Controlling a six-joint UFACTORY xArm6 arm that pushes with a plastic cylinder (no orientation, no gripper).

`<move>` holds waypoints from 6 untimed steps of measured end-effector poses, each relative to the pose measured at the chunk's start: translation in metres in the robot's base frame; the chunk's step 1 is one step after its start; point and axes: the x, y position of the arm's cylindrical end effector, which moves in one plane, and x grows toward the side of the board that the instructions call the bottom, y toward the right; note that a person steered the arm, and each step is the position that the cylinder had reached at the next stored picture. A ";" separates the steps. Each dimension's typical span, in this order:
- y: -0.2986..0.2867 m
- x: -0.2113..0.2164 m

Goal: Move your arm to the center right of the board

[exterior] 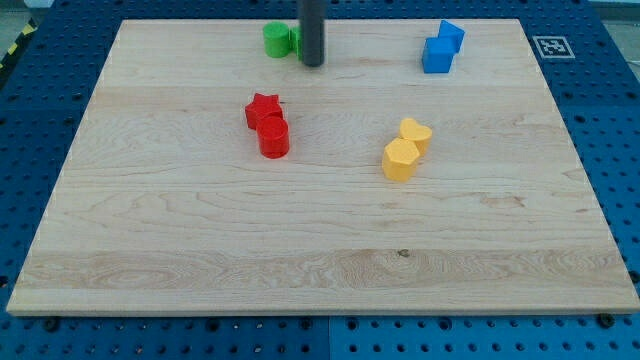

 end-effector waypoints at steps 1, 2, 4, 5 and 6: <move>0.092 0.017; 0.184 0.053; 0.257 0.111; 0.259 0.109; 0.262 0.075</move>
